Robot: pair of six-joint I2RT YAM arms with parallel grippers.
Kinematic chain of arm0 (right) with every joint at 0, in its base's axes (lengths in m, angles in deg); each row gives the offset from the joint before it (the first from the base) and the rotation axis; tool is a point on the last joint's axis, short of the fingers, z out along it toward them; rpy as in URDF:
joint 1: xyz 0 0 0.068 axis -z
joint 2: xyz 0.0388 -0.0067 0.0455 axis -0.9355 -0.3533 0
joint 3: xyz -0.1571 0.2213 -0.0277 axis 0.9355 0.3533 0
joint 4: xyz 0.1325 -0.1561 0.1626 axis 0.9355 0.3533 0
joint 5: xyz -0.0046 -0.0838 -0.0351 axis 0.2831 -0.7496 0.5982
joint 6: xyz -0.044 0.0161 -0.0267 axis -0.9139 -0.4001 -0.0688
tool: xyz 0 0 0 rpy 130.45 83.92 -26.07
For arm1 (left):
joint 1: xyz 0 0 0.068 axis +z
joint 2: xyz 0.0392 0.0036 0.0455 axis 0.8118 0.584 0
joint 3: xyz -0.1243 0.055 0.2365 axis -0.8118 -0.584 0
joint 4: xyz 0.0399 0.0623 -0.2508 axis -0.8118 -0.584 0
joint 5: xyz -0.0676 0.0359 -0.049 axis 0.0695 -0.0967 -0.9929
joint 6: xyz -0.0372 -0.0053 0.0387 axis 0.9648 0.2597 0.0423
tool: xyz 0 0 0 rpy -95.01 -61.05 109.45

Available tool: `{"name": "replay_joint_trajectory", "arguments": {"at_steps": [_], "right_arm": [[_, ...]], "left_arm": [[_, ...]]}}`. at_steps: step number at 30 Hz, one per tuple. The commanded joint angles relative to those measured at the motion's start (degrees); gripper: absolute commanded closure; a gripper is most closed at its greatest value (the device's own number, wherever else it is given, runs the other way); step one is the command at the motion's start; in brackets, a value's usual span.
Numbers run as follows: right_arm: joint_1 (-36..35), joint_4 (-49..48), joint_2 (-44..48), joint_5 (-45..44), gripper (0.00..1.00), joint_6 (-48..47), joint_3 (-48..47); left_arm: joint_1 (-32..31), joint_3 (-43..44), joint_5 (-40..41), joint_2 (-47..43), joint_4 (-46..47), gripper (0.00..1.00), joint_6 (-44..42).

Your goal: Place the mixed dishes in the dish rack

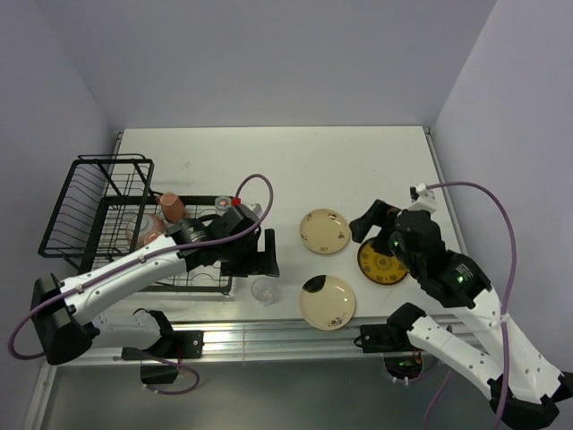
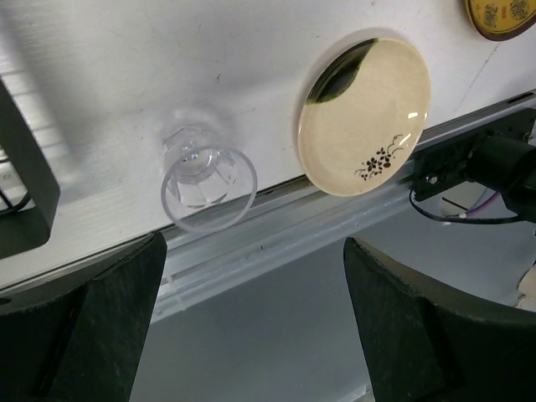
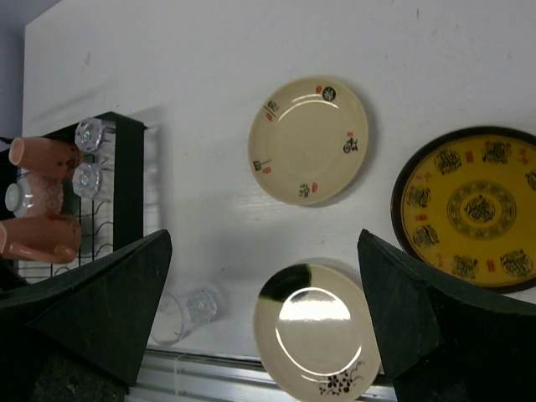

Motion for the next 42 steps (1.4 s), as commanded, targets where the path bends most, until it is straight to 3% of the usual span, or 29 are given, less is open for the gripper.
{"name": "replay_joint_trajectory", "arguments": {"at_steps": [1, 19, 22, 28, 29, 31, 32, 33, 39, 42], "right_arm": [[-0.1, 5.8, 3.7, 1.5, 0.00, 4.0, 2.3], [-0.1, 10.0, 5.1, 0.1, 0.00, 1.4, -2.6], [-0.1, 9.9, 5.3, 0.0, 0.00, 1.0, -2.2], [-0.1, 9.9, 5.5, 0.0, 0.00, 0.1, -2.1], [-0.1, 9.9, 5.3, -0.2, 0.00, 0.0, -2.1], [-0.2, 9.8, 5.1, -0.3, 0.00, -0.5, -2.1], [-0.1, 9.6, 4.7, -0.1, 0.00, -0.7, -2.2], [-0.1, 9.4, 4.3, 0.3, 0.00, -0.9, -2.3], [-0.1, 4.2, -0.2, 11.0, 0.00, -5.5, -3.8], [0.0, 0.9, -3.6, 21.2, 0.00, -6.4, -6.0]], "left_arm": [[-1.1, 0.4, -1.3, 2.8, 4.1, 0.07, -0.1], [-4.4, 0.5, -4.7, 17.6, 9.6, 0.11, -1.0], [-4.4, 0.8, -4.5, 20.4, 9.7, 0.17, -2.3], [-4.3, 0.7, -3.8, 23.2, 10.2, 0.36, -3.9], [-4.3, 0.8, -3.4, 23.1, 10.2, 0.54, -4.2], [-3.7, 2.2, -2.6, 23.1, 9.0, 0.65, -5.0], [-3.3, 2.8, -2.3, 23.2, 8.5, 0.92, -5.4], [-3.0, 4.4, -2.2, 22.9, 8.0, 1.00, -5.7], [2.2, 16.8, -6.1, 18.0, 3.6, 1.00, -8.6], [11.1, 19.2, -17.2, 12.5, 9.1, 1.00, -6.4]]}}
